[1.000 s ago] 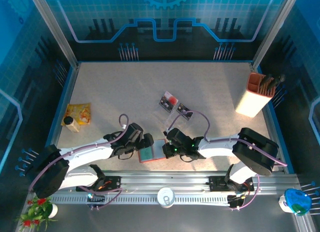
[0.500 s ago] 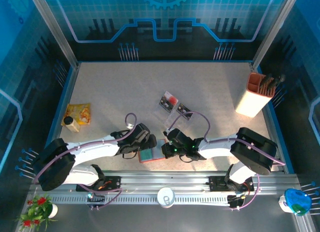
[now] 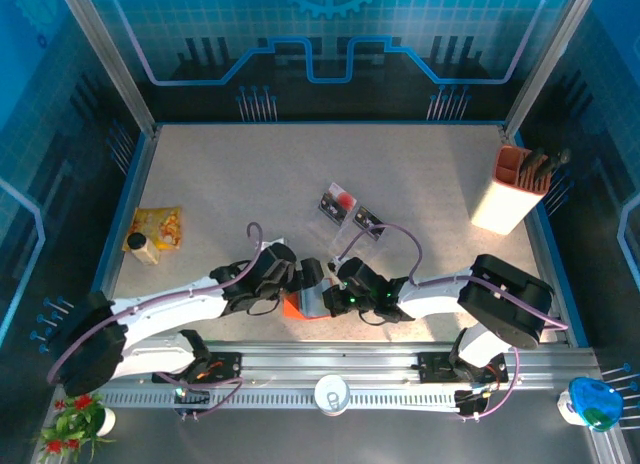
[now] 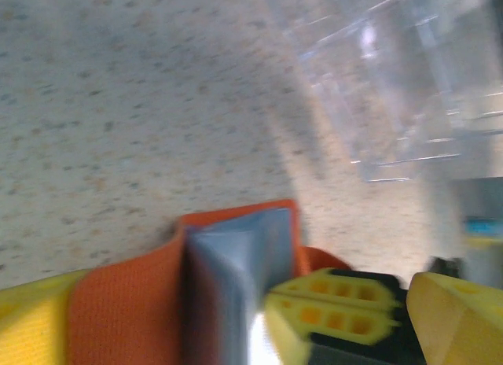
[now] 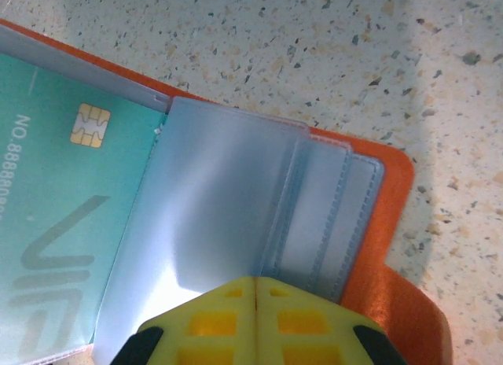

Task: Put the credit cards into the card holder
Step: Close the card holder at the bottom-center of the table.

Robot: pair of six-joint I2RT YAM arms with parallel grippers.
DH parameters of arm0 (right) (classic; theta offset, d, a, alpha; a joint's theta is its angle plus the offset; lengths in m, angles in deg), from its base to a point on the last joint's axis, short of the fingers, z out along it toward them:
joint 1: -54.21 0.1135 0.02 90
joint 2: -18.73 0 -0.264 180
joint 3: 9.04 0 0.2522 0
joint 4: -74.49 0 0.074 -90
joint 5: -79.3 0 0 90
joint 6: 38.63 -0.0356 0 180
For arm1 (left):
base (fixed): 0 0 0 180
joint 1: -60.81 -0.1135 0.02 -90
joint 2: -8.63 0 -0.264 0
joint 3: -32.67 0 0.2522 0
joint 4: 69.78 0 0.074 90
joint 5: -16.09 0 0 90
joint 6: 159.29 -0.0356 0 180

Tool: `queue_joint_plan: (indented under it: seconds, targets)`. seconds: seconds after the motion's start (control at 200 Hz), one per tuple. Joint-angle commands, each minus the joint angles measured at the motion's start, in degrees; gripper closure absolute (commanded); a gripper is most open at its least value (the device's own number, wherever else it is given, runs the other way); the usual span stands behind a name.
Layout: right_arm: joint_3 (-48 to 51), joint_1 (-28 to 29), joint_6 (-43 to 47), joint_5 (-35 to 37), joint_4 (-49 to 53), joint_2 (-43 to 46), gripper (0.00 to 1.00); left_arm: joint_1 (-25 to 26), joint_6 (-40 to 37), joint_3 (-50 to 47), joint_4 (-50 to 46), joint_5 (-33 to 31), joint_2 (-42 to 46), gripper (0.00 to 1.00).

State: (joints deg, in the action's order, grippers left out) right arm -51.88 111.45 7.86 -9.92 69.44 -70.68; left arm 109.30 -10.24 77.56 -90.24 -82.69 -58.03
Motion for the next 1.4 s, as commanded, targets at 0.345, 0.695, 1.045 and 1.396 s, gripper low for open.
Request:
queue_joint_plan:
  seconds: [0.345, 0.695, 1.045, 1.396]
  targets:
    - [0.04, -3.61, 1.55, -3.81, 9.46, 4.42, 0.99, 1.52, 3.45, -1.34, 10.87, 4.20, -1.51, 0.01]
    - [0.85, -7.15, 3.33, 1.02, 23.23, 22.04, 0.72, 1.61, 3.44, -1.42, 10.63, 3.75, -1.25, 0.01]
    - [3.63, -10.74, 3.08, 0.64, 24.36, 24.19, 0.64, 3.16, 2.87, 2.86, 11.27, 4.22, -5.13, 0.01]
    - [5.43, -15.54, 2.94, -0.44, 30.06, 32.45, 0.69, 8.56, 5.17, 4.25, 15.63, 2.24, -18.50, 0.01]
